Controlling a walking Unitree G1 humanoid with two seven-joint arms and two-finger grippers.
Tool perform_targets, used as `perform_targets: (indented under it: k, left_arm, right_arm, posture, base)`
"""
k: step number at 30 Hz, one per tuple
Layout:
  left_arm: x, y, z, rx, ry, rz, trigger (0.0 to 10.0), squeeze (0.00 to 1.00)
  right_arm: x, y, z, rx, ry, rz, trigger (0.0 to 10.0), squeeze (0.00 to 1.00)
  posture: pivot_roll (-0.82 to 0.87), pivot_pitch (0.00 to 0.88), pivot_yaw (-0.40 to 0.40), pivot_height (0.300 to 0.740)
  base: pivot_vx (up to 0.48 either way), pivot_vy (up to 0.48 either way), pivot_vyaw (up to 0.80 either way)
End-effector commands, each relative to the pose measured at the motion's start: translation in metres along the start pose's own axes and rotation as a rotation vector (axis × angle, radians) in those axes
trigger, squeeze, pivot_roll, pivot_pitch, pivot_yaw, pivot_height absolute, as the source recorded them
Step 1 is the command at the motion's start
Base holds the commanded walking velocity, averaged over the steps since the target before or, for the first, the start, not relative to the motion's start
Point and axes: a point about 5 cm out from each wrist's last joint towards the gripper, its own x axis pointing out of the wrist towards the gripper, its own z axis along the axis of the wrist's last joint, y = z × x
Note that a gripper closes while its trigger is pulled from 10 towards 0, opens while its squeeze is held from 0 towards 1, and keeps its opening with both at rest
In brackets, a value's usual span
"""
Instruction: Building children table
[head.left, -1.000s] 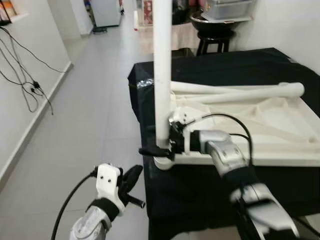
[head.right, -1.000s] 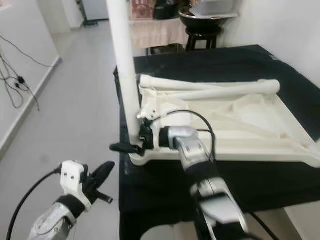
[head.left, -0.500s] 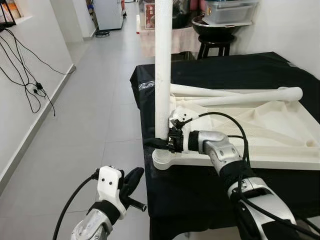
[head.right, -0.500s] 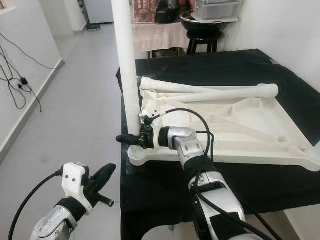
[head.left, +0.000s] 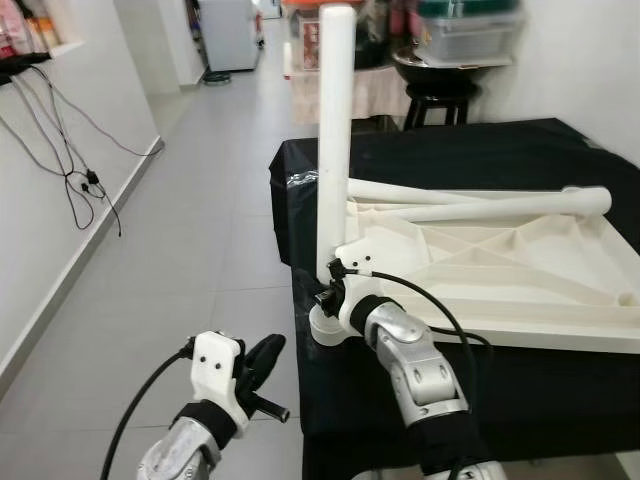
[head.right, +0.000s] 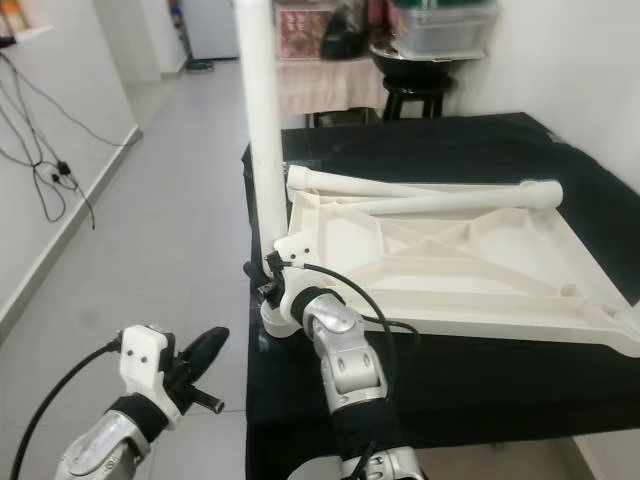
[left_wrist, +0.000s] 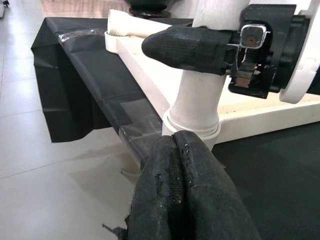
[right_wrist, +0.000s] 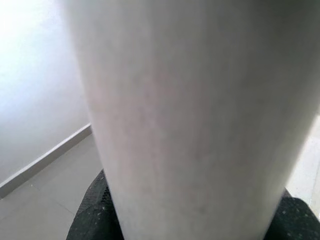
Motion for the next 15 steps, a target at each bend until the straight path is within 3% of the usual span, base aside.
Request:
perform_targets:
  k: [1,2,3,4,5,7,8,11,12,15]
  left_arm:
    - [-0.001,0.002,-0.003,0.000,0.020,0.007,10.0,0.00]
    - [-0.001,0.003,-0.003,0.004,0.015,0.018,10.0,0.00]
    - [-0.001,0.004,-0.003,0.001,0.015,0.019,10.0,0.00]
    - [-0.001,0.004,-0.003,0.001,0.015,0.019,10.0,0.00]
    - [-0.001,0.004,-0.003,-0.001,0.015,0.018,10.0,0.00]
    - [-0.001,0.004,-0.003,-0.001,0.015,0.018,10.0,0.00]
    - [-0.001,0.004,-0.003,-0.004,0.016,0.014,10.0,0.00]
    - [0.000,0.003,-0.003,-0.005,0.017,0.012,10.0,0.00]
    - [0.000,0.003,-0.003,-0.005,0.016,0.012,10.0,0.00]
    - [0.001,0.003,-0.003,-0.004,0.016,0.013,10.0,0.00]
  right_arm:
    - [-0.004,-0.008,-0.026,0.038,0.120,-0.048,0.0,0.00]
    - [-0.003,-0.008,-0.026,0.048,0.117,-0.041,0.0,0.00]
    - [-0.002,-0.008,-0.025,0.052,0.117,-0.046,6.8,0.00]
    - [-0.002,-0.008,-0.025,0.052,0.117,-0.046,6.8,0.00]
    - [-0.001,-0.007,-0.024,0.065,0.123,-0.023,10.0,0.00]
    - [-0.001,-0.007,-0.024,0.065,0.123,-0.023,10.0,0.00]
    - [0.000,-0.005,-0.019,0.079,0.104,0.012,10.0,1.00]
    - [0.003,-0.001,-0.008,0.090,0.059,0.095,10.0,1.00]
    - [0.006,-0.002,0.002,0.076,0.018,0.184,10.0,1.00]
    - [0.008,-0.004,0.010,0.069,-0.006,0.240,10.0,1.00]
  posture:
    - [0.00,0.040,0.028,0.740]
    - [0.00,0.038,0.029,0.740]
    - [0.00,0.040,0.027,0.740]
    - [0.00,0.040,0.027,0.740]
    - [0.00,0.040,0.030,0.740]
    - [0.00,0.040,0.030,0.740]
    - [0.00,0.040,0.030,0.740]
    - [0.00,0.038,0.029,0.740]
    - [0.01,0.036,0.027,0.740]
    - [0.01,0.037,0.025,0.740]
  base:
    - [0.000,0.000,0.00]
    - [0.000,0.000,0.00]
    - [0.000,0.000,0.00]
    - [0.000,0.000,0.00]
    - [0.000,0.000,0.00]
    - [0.000,0.000,0.00]
    - [0.000,0.000,0.00]
    - [0.000,0.000,0.00]
    - [0.000,0.000,0.00]
    - [0.000,0.000,0.00]
